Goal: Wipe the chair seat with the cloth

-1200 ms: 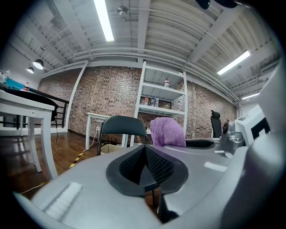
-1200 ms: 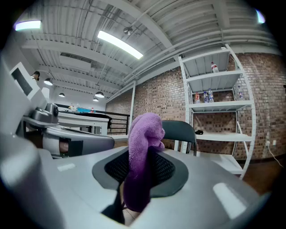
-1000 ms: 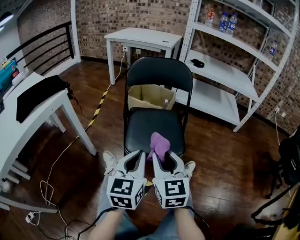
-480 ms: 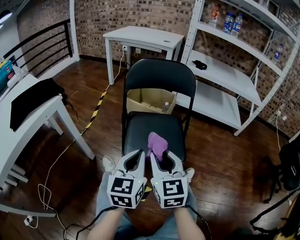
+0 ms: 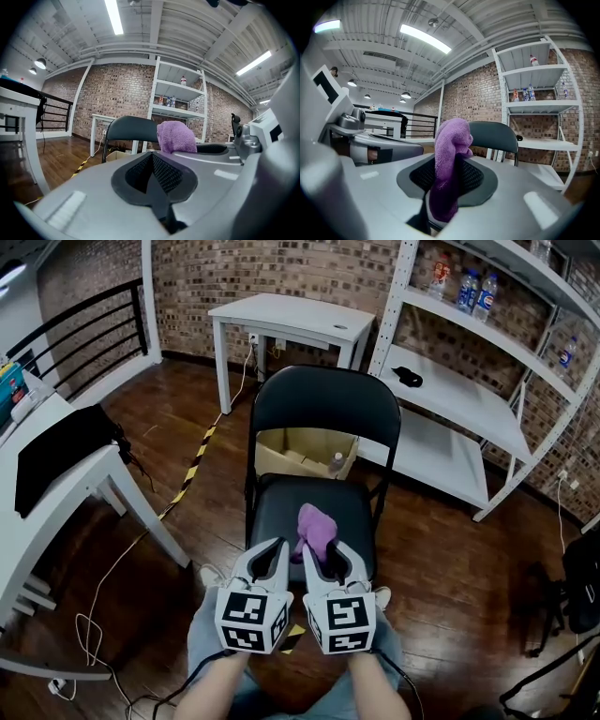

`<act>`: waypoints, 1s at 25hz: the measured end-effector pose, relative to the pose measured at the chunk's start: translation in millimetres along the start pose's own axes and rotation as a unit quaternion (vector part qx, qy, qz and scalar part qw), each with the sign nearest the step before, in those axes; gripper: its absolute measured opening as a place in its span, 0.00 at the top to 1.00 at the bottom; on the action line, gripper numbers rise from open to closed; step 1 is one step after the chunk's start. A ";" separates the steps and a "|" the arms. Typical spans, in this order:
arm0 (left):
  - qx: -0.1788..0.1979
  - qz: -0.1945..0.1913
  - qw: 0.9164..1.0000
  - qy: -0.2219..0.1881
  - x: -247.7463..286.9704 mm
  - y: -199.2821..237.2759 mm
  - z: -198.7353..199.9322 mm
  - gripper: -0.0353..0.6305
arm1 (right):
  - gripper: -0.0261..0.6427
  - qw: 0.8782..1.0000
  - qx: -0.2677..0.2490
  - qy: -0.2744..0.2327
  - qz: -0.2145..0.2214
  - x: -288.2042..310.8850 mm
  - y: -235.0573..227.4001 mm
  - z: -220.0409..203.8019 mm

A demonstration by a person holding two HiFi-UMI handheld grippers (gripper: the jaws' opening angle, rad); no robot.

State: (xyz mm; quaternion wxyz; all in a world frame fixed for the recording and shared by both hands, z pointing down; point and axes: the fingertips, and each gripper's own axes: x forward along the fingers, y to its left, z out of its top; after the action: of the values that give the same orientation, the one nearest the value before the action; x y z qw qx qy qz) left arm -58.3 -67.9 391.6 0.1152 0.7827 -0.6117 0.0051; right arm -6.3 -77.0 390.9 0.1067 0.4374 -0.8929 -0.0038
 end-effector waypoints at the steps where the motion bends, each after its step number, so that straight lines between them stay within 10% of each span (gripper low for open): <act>1: -0.001 0.002 1.000 0.001 2.3 2.5 -0.7 0.94 | 0.81 1.000 0.001 0.000 0.001 3.3 -1.1 -0.6; 25: -0.002 0.009 1.000 0.005 30.8 33.9 7.8 0.94 | 0.81 1.000 -0.011 0.011 0.010 48.9 -3.9 2.5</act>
State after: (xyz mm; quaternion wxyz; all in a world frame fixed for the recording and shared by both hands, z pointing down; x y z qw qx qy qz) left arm -84.0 -106.4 394.6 0.1196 0.7768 -0.6182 0.0084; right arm -32.7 -117.9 397.2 0.1212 0.4276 -0.8958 -0.0081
